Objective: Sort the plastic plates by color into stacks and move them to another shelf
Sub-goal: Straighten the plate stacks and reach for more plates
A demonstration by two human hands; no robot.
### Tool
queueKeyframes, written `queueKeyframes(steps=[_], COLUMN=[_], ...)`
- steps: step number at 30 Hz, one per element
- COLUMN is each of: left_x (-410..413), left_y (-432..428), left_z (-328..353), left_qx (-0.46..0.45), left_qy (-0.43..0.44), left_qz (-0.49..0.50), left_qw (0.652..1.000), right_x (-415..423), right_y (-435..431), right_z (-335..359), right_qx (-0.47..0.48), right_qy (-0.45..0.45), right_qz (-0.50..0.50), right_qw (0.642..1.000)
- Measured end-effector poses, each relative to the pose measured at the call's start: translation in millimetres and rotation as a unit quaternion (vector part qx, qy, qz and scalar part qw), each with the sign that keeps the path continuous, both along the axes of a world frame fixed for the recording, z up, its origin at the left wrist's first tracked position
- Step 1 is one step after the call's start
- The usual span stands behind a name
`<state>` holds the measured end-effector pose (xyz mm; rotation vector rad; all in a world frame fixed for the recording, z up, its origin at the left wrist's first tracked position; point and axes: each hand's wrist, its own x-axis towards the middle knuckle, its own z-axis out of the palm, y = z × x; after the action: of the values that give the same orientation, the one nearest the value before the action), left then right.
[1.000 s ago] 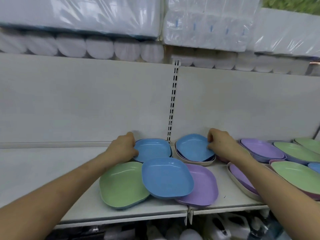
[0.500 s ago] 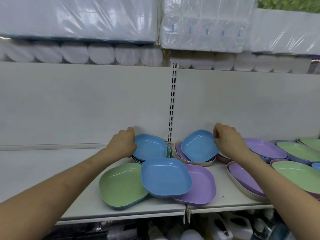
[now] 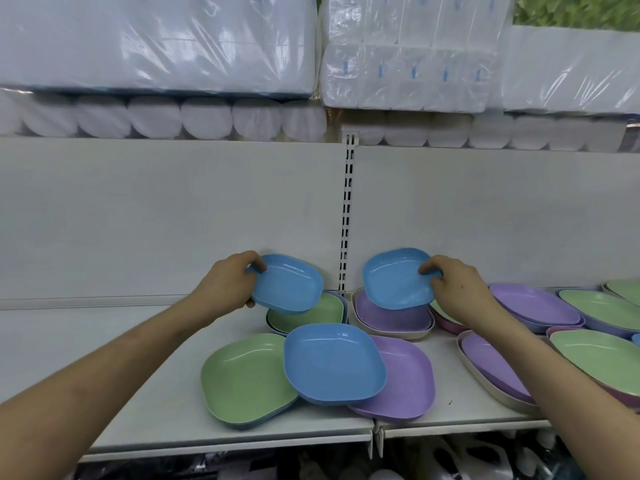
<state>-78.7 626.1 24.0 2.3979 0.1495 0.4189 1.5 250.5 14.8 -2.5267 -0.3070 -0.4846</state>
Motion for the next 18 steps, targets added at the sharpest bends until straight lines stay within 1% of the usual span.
queueKeyframes(steps=[6, 12, 18], left_x=[-12.7, -46.2, -88.7], left_y=[13.4, 21.3, 49.5], left_z=[-4.6, -11.2, -20.2], left_qx=[-0.087, -0.085, -0.087], left_qy=[-0.050, -0.085, -0.102], left_qz=[0.006, 0.049, 0.110], left_qw=[0.995, 0.992, 0.985], right_x=[-11.8, -32.8, -53.2], right_y=[25.0, 65.2, 109.2], right_z=[6.4, 12.5, 16.3], right_qx=[0.054, 0.103, 0.121], right_qy=[0.007, 0.023, 0.038], right_qz=[0.063, 0.124, 0.192], right_qw=[0.997, 0.987, 0.973])
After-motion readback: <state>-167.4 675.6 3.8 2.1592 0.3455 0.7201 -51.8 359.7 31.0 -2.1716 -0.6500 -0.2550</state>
